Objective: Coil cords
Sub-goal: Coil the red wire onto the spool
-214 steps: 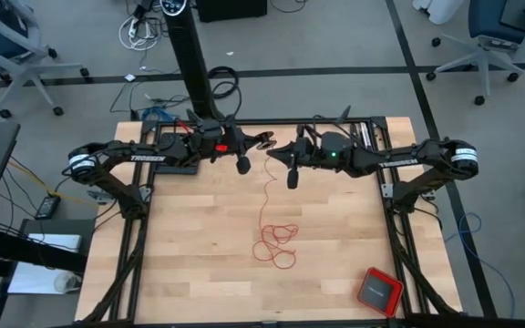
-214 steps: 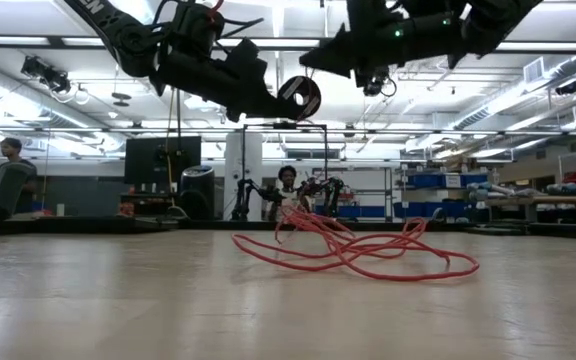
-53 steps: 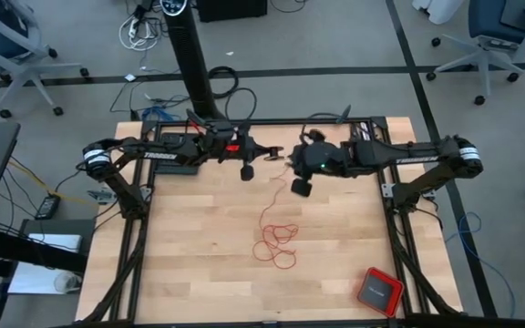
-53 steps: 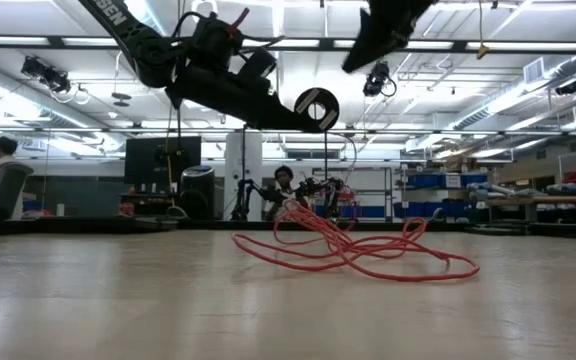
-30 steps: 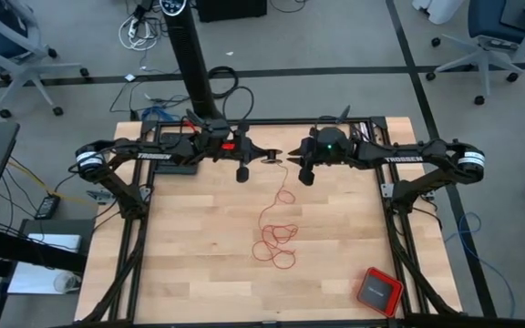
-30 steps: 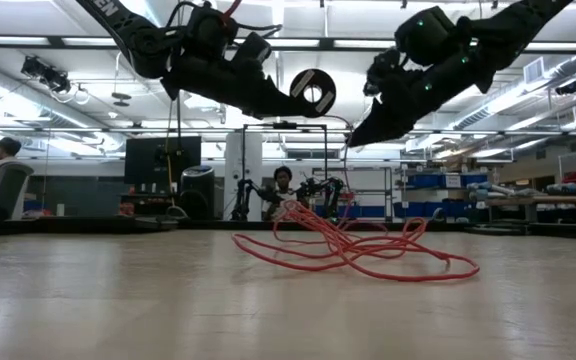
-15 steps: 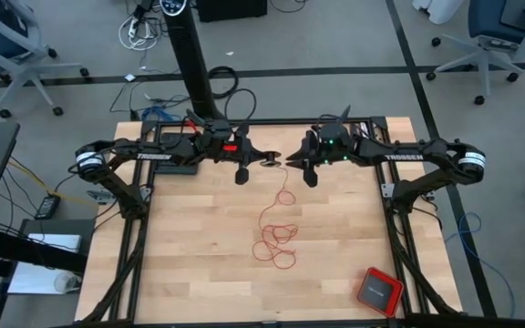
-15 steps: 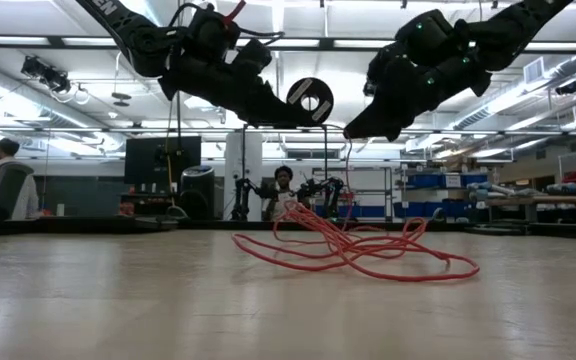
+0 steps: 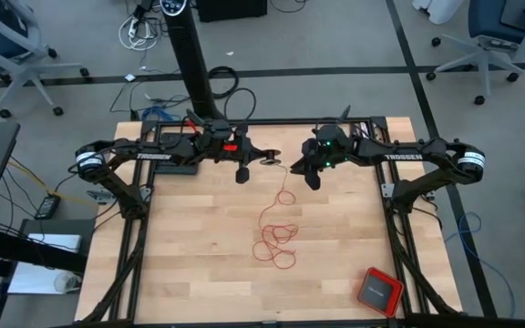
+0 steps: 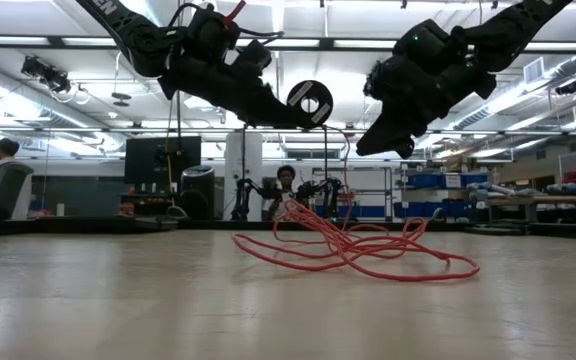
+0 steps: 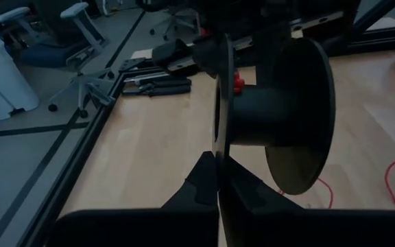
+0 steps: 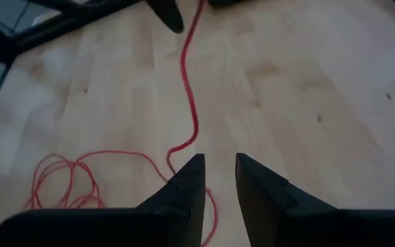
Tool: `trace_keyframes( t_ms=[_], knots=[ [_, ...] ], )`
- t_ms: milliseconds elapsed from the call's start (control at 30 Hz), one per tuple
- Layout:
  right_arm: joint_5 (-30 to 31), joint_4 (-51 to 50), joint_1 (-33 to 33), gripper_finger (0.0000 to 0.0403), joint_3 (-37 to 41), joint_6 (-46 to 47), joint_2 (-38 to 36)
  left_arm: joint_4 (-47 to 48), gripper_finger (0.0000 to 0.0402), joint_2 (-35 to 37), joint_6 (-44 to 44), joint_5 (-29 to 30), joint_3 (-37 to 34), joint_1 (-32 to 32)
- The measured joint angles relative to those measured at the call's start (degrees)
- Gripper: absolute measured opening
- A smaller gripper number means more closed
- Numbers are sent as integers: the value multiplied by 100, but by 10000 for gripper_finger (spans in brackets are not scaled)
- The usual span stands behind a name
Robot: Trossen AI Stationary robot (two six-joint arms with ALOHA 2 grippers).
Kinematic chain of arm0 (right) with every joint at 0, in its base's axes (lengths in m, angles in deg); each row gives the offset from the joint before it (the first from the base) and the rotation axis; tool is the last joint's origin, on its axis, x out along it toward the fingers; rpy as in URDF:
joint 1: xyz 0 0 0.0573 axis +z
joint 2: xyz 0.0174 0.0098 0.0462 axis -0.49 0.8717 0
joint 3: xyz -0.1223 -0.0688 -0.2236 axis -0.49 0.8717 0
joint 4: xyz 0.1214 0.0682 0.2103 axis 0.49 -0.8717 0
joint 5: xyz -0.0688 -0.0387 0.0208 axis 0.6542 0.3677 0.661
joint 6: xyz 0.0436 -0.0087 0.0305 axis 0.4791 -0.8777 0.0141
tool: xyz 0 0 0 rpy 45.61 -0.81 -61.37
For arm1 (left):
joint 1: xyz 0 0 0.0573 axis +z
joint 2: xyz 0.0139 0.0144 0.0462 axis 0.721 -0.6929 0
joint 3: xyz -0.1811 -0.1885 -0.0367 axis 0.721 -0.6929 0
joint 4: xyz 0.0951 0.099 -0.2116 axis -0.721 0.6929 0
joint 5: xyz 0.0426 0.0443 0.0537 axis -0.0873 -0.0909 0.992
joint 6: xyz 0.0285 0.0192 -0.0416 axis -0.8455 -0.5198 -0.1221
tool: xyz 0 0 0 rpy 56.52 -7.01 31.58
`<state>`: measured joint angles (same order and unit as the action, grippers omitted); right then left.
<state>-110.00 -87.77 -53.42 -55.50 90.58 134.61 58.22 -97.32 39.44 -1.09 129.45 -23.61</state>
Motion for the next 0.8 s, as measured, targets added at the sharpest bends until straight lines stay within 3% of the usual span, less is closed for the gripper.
trace_keyframes(
  t_ms=[167, 433, 667, 800],
  knots=[
    [74, 771, 148, 82, 439, 579, 0, 0, 1, 0, -2, 144, 0, 0],
    [833, 3721, 696, 80, 1958, 1417, 7, -15, 1, 2, 44, 153, 0, -2],
    [1690, 3875, 1090, 81, 1875, 1301, 17, -327, 1, 2, 70, 154, 2, -2],
    [1791, 4084, 1091, 81, 1869, 1279, 191, -384, 1, 2, 74, 156, 2, -2]
  ],
)
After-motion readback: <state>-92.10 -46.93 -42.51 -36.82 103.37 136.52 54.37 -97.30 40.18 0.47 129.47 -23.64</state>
